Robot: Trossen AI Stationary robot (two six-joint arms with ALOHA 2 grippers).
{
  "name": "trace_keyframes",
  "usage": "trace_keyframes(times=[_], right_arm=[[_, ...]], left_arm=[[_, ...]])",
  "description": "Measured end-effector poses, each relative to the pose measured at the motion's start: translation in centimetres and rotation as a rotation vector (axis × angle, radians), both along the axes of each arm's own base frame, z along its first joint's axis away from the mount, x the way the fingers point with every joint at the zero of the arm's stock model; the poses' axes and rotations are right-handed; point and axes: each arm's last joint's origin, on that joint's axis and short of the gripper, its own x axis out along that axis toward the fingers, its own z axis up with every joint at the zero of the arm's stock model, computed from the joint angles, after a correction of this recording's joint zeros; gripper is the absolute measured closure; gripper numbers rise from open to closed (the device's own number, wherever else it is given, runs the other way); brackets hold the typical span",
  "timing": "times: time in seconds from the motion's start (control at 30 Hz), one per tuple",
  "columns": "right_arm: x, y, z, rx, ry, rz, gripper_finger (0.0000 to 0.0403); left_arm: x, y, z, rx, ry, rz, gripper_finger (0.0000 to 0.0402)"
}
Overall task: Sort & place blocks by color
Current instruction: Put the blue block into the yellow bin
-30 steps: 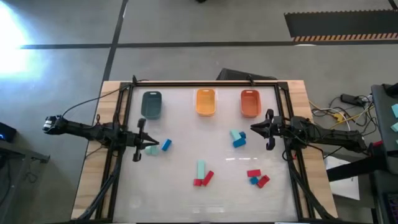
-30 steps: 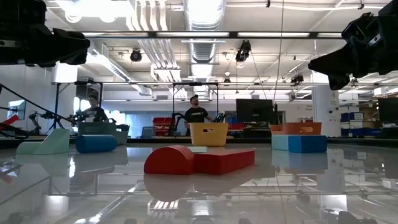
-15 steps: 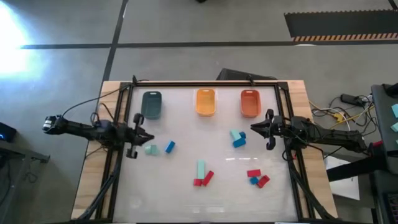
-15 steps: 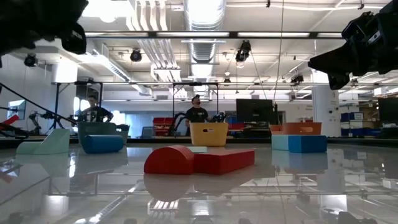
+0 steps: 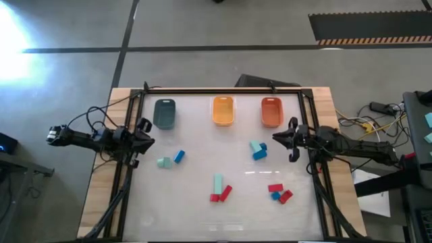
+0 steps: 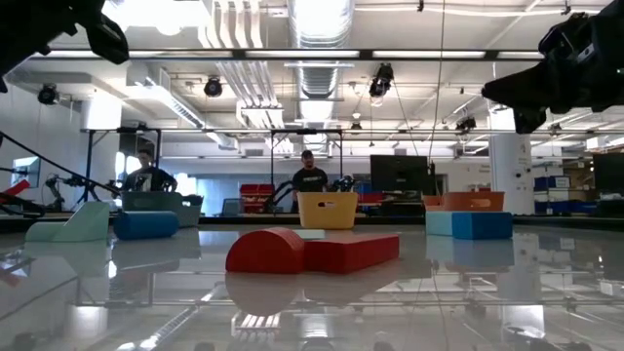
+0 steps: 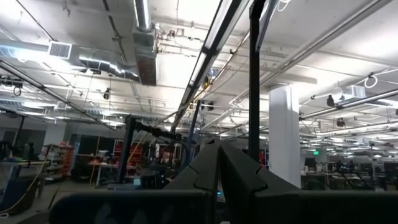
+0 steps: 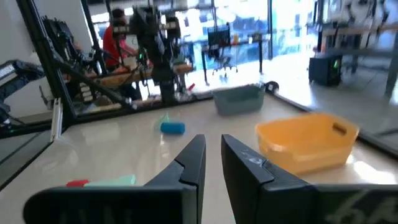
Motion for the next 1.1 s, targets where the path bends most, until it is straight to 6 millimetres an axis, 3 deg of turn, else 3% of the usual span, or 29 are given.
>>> trace_keyframes(times=[0.43, 0.73, 0.9, 1.1], right_arm=[[-0.7, -0.1, 3.7, -0.213, -0.358, -0.093, 0.036], [-1.1, 0.0, 4.6, -0.339, -0.44, -0.136, 0.036], [-1.4, -0.1, 5.1, -0.392, -0.481, -0.192, 0.036], [-1.6, -0.3, 5.2, -0.377, -0.493, -0.269, 0.036]], left_arm=[[0.1, 0.1, 0.5, -0.058, -0.029, 0.019, 0.0401], [2.5, 0.5, 3.0, -0.262, 0.083, 0.212, 0.0401], [4.5, 0.5, 4.8, -0.398, 0.23, 0.29, 0.0401], [7.1, 0.2, 6.7, -0.503, 0.618, 0.413, 0.0401]])
